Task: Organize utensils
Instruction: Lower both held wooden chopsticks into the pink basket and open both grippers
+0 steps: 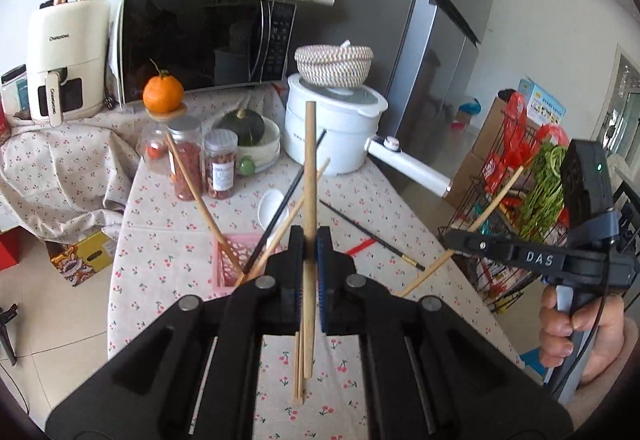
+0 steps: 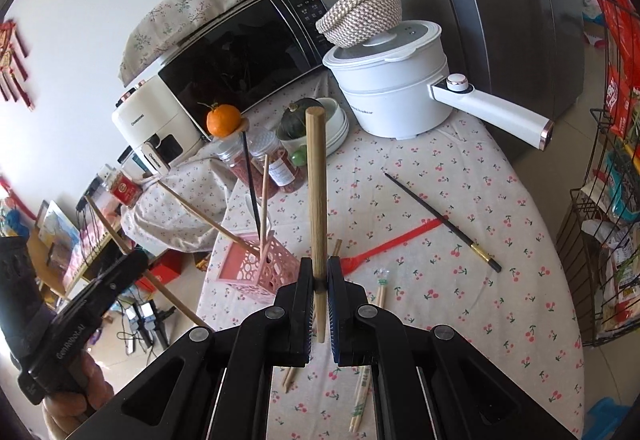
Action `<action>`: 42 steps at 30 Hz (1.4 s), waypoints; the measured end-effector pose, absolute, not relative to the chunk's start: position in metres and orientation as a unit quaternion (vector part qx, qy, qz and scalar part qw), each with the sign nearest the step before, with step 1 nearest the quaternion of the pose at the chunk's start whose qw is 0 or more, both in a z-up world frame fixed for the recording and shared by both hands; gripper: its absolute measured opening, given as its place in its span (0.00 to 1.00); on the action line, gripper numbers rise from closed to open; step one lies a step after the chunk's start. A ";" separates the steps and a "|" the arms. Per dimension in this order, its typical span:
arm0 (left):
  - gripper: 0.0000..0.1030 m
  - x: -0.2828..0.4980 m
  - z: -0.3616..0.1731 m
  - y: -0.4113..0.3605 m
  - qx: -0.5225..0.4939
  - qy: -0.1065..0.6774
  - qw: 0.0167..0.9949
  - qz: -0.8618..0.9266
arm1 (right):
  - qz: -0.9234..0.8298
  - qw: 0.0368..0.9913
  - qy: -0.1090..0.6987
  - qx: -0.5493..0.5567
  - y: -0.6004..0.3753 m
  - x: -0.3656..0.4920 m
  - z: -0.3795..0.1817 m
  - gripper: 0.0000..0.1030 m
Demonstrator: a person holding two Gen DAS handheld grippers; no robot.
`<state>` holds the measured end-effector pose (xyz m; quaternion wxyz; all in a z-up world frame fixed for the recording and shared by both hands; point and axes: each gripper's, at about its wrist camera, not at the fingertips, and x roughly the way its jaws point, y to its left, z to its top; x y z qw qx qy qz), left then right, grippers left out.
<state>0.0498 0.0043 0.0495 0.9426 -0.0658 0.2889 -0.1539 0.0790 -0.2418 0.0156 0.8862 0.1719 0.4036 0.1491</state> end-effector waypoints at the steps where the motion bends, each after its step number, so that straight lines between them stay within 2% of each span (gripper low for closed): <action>1: 0.07 0.047 0.058 0.012 -0.075 0.266 0.950 -0.148 | 0.149 0.888 0.398 0.173 -0.241 0.080 0.018 0.06; 6: 0.07 0.043 0.077 0.043 -0.117 0.171 0.973 -0.100 | 0.148 0.897 0.377 0.176 -0.229 0.085 0.026 0.06; 10: 0.07 0.056 0.069 0.053 -0.129 0.139 0.979 -0.072 | 0.148 0.899 0.370 0.181 -0.220 0.090 0.027 0.06; 24: 0.07 0.117 0.004 0.040 -0.103 0.203 0.972 -0.050 | 0.157 0.903 0.347 0.197 -0.203 0.096 0.036 0.06; 30: 0.07 0.137 -0.014 0.043 -0.114 0.266 0.956 -0.045 | 0.169 0.902 0.345 0.198 -0.192 0.102 0.035 0.06; 31: 0.09 0.137 -0.015 0.045 -0.123 0.273 0.953 -0.045 | 0.171 0.901 0.345 0.198 -0.190 0.103 0.035 0.06; 35: 0.30 0.131 -0.007 0.054 -0.137 0.287 0.947 -0.038 | 0.179 0.901 0.342 0.196 -0.177 0.109 0.034 0.06; 42: 0.39 0.113 -0.007 0.063 -0.108 0.343 0.933 -0.008 | 0.193 0.899 0.358 0.166 -0.145 0.128 0.024 0.06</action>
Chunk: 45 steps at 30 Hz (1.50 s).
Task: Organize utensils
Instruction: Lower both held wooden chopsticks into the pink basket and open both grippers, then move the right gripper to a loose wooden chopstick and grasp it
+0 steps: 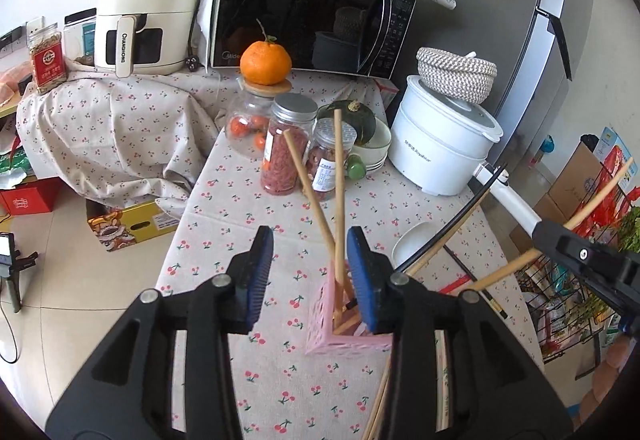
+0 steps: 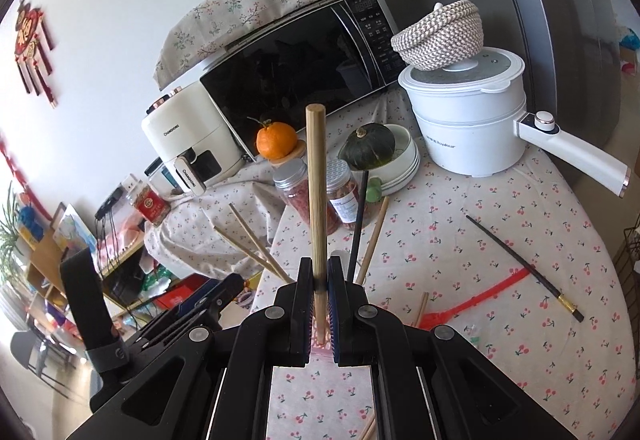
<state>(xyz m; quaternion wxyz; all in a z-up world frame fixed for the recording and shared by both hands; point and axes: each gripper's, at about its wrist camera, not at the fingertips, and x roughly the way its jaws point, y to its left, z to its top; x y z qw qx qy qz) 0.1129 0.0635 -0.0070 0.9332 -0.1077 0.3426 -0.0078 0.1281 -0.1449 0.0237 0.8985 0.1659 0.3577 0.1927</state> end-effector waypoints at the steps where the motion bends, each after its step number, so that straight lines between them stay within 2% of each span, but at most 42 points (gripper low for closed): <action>1: 0.39 0.111 -0.009 0.067 -0.103 0.353 0.930 -0.001 | 0.193 0.898 0.362 0.158 -0.139 0.132 0.021 0.06; 11: 0.39 0.101 -0.019 0.086 -0.094 0.395 0.914 0.002 | 0.189 0.879 0.421 0.122 -0.091 0.165 -0.017 0.06; 17: 0.39 0.104 -0.021 0.086 -0.096 0.404 0.910 -0.006 | 0.173 0.885 0.417 0.117 -0.091 0.172 -0.023 0.08; 20: 0.43 0.104 -0.022 0.083 -0.097 0.409 0.907 -0.012 | 0.164 0.892 0.402 0.128 -0.100 0.171 -0.014 0.21; 26: 0.55 0.102 -0.023 0.076 -0.097 0.417 0.903 -0.027 | 0.148 0.912 0.357 0.138 -0.128 0.158 0.017 0.38; 32: 0.73 0.097 -0.028 0.062 -0.098 0.432 0.895 -0.052 | 0.132 0.918 0.345 0.144 -0.162 0.141 0.033 0.49; 35: 0.77 0.096 -0.034 0.053 -0.095 0.450 0.885 -0.067 | 0.118 0.917 0.357 0.134 -0.176 0.137 0.028 0.52; 42: 0.80 0.094 -0.053 0.037 -0.085 0.490 0.864 -0.079 | 0.093 0.905 0.399 0.115 -0.203 0.131 0.002 0.64; 45: 0.81 0.094 -0.061 0.035 -0.076 0.502 0.858 -0.079 | 0.087 0.893 0.428 0.106 -0.206 0.131 -0.016 0.66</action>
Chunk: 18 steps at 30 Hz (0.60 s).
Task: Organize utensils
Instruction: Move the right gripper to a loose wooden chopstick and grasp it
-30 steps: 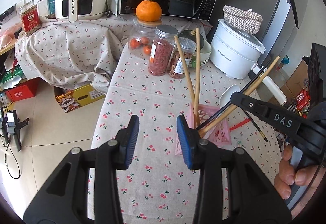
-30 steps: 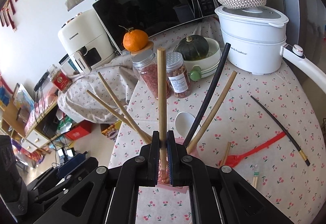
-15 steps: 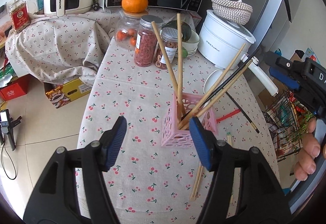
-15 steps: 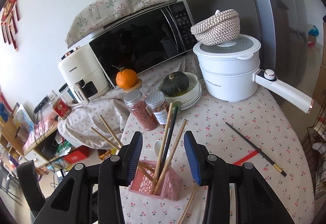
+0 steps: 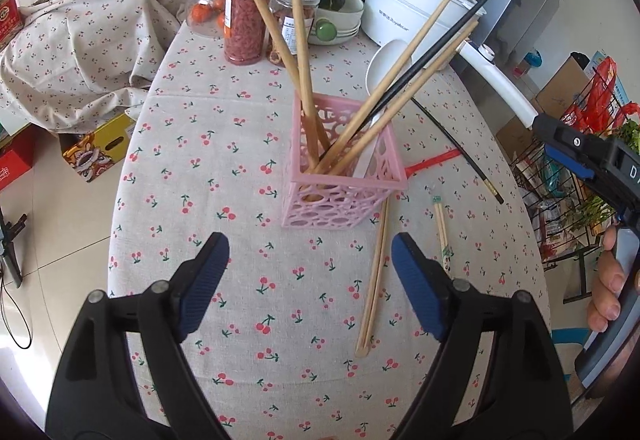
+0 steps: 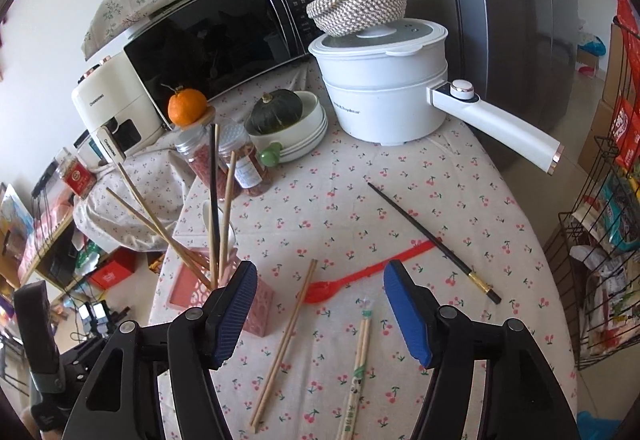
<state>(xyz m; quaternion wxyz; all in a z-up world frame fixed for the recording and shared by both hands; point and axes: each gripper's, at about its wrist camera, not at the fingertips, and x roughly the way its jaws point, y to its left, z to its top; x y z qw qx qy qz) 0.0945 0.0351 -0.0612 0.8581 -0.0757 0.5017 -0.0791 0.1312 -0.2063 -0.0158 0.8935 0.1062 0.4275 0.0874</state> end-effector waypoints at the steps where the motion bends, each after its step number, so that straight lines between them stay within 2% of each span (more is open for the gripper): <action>1: 0.81 0.095 -0.064 0.035 -0.073 0.505 0.856 -0.077 | 0.086 0.889 0.438 0.103 -0.205 0.132 -0.023 0.66; 4: 0.82 0.095 -0.072 0.035 -0.068 0.517 0.850 -0.071 | 0.081 0.878 0.465 0.081 -0.198 0.133 -0.044 0.68; 9: 0.82 0.099 -0.081 0.036 -0.068 0.531 0.842 -0.067 | 0.078 0.862 0.498 0.044 -0.180 0.135 -0.075 0.77; 18: 0.83 0.108 -0.091 0.043 -0.053 0.547 0.835 -0.038 | 0.076 0.849 0.522 0.038 -0.162 0.153 -0.118 0.80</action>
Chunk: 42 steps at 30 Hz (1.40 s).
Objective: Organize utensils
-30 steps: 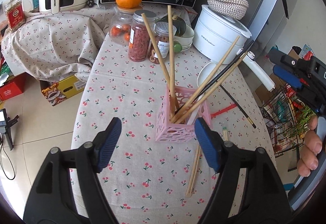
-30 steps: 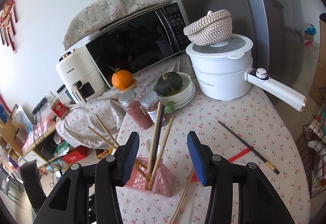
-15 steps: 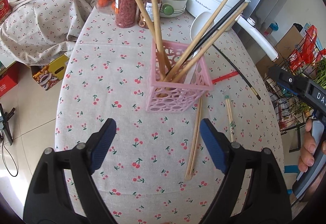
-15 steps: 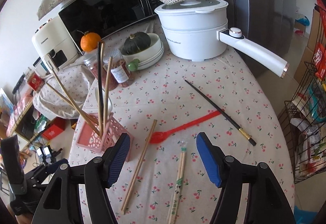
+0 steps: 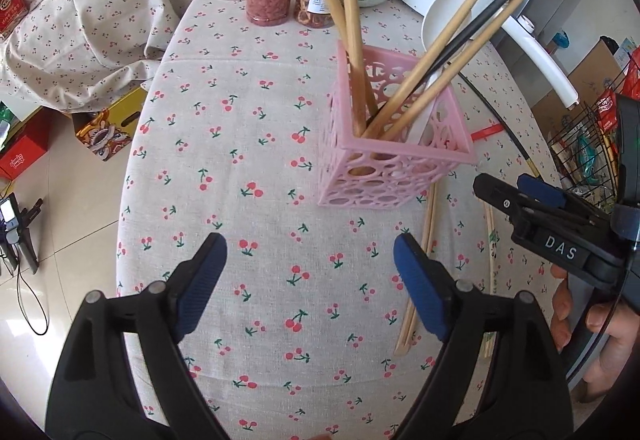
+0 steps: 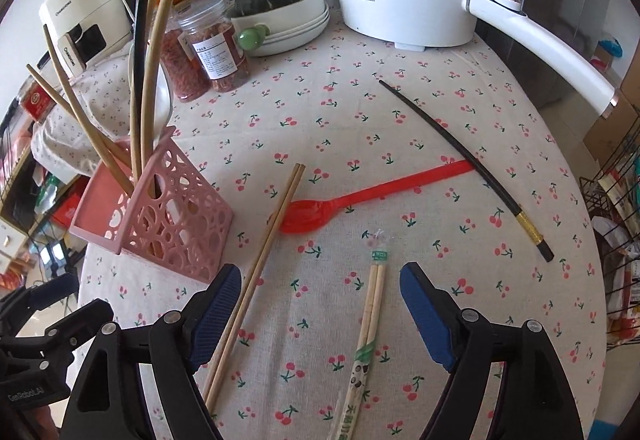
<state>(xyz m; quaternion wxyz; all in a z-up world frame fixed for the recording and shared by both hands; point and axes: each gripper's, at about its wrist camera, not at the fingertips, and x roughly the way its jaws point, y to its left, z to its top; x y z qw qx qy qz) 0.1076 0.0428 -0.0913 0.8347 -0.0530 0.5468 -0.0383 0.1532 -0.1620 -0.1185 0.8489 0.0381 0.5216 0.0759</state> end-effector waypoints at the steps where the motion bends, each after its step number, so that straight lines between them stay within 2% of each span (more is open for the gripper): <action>1: 0.83 0.108 -0.092 0.044 -0.054 0.547 0.835 -0.036 | 0.076 0.850 0.520 0.040 -0.161 0.156 -0.122 0.80; 11: 0.83 0.108 -0.094 0.046 -0.059 0.554 0.830 -0.043 | 0.080 0.875 0.475 0.051 -0.163 0.175 -0.151 0.80; 16: 0.83 0.107 -0.094 0.049 -0.062 0.554 0.829 -0.044 | 0.091 0.880 0.462 0.057 -0.162 0.179 -0.152 0.72; 22: 0.83 0.105 -0.093 0.053 -0.068 0.553 0.829 -0.044 | 0.109 0.874 0.473 0.033 -0.149 0.175 -0.157 0.50; 25: 0.83 0.105 -0.094 0.052 -0.067 0.554 0.829 -0.045 | 0.115 0.871 0.477 0.025 -0.144 0.172 -0.160 0.34; 26: 0.83 0.104 -0.094 0.051 -0.067 0.554 0.829 -0.046 | 0.118 0.868 0.481 0.029 -0.144 0.173 -0.160 0.22; 30: 0.83 0.102 -0.093 0.048 -0.068 0.553 0.829 -0.054 | 0.131 0.855 0.497 0.065 -0.153 0.174 -0.158 0.08; 42: 0.83 0.086 -0.085 0.008 -0.041 0.542 0.830 -0.123 | 0.149 0.835 0.510 0.143 -0.212 0.137 -0.102 0.07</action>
